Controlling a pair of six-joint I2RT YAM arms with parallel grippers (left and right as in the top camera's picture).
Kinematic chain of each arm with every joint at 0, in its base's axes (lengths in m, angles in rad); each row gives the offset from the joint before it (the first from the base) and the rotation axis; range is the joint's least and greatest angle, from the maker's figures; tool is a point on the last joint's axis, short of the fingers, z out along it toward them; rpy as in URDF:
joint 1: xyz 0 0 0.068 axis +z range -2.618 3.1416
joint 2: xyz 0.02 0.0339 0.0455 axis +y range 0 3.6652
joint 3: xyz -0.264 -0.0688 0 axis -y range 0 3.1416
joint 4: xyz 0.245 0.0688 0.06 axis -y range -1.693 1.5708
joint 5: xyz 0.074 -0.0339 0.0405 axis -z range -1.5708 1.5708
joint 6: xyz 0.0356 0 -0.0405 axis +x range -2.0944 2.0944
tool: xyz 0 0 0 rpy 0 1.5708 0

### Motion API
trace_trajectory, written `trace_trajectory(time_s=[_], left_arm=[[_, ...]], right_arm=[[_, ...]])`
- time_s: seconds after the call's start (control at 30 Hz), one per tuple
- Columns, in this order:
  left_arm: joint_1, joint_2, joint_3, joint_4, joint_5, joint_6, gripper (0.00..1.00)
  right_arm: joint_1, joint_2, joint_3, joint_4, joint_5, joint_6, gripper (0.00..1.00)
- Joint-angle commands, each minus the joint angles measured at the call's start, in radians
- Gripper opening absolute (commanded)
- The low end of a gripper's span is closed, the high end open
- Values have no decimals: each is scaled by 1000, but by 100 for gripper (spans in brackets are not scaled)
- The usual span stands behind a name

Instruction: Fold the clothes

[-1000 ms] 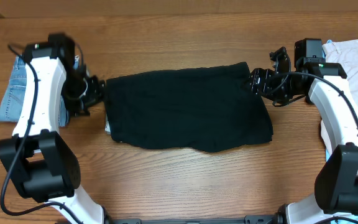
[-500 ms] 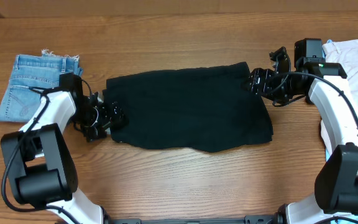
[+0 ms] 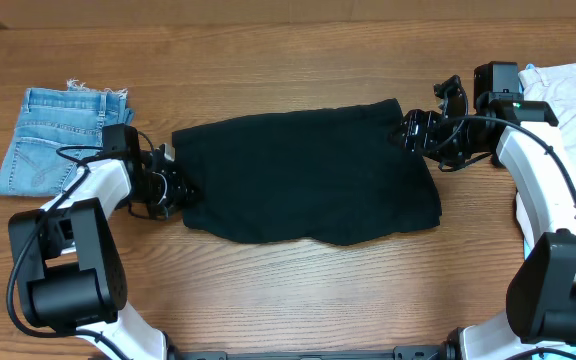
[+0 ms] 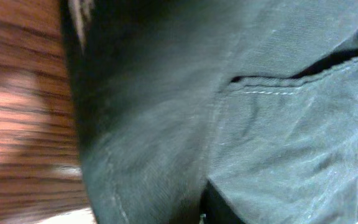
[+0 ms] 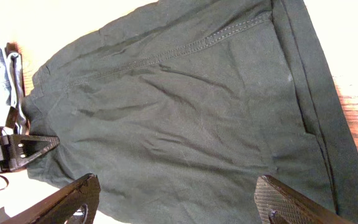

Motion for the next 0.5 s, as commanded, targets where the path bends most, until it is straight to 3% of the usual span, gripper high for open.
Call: trace_trajectory(time_s=[0.0, 0.2, 0.47], left_arm=[[-8, 24, -13, -4, 61, 54, 4], [-7, -26, 121, -146, 90, 72, 4], [-7, -219, 470, -443, -157, 80, 4]], right_arm=[[-4, -5, 9, 6, -12, -7, 84], [-4, -5, 9, 5, -12, -7, 84], [-4, -5, 9, 5, -12, -7, 83]])
